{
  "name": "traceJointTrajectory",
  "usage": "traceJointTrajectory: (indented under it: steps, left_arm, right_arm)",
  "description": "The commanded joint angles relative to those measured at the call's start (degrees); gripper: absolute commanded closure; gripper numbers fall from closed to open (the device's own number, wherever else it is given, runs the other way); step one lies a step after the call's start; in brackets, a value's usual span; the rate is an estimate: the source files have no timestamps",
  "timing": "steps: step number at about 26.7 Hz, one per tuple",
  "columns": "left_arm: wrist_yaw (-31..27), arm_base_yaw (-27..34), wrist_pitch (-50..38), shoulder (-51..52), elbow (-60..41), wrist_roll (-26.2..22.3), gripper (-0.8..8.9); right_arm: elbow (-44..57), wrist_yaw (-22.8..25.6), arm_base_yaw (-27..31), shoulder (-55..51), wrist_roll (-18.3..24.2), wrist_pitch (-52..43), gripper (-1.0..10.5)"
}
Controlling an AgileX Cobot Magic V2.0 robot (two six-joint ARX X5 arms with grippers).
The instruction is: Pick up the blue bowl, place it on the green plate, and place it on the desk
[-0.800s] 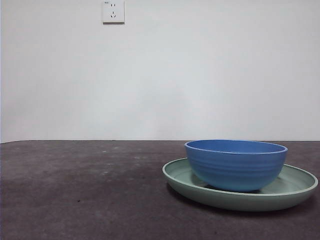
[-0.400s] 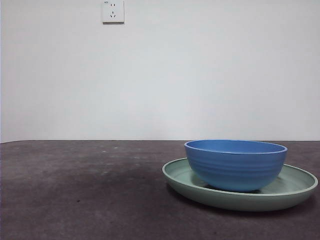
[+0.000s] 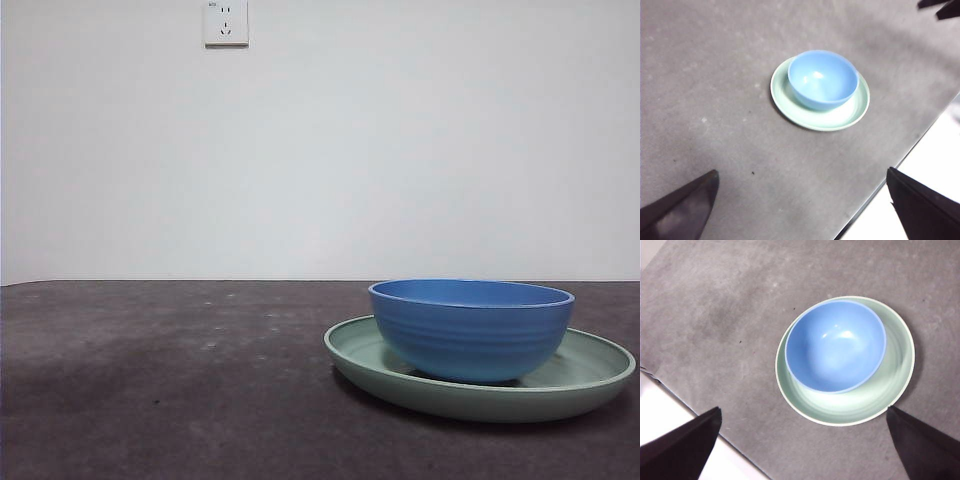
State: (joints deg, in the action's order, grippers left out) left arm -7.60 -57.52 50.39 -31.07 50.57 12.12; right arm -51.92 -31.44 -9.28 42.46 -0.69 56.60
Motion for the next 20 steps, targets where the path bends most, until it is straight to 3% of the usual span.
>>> traceJointTrajectory:
  steps: [1, 6, 14, 20]
  left_arm:
    - [-0.28, -0.63, -1.51, 2.21, -0.15, 3.10, 2.51]
    - [-0.26, -0.63, -1.55, 4.28, -0.15, 6.29, 2.51]
    - [0.39, -0.63, -2.25, 4.48, -0.11, 7.56, 2.51]
    - [4.81, -0.63, -1.11, 4.55, -0.11, 8.13, 2.51]
  right_arm:
    - [-0.81, 0.07, -0.13, 1.46, -2.16, 0.96, 3.7]
    - [-0.81, 0.79, -0.13, 6.82, -2.27, 3.30, 3.7]
    - [-0.81, 11.74, -0.13, 19.61, -1.07, 2.34, 3.7]
    - [-0.81, 12.92, -0.13, 28.59, -0.44, -2.58, 3.7]
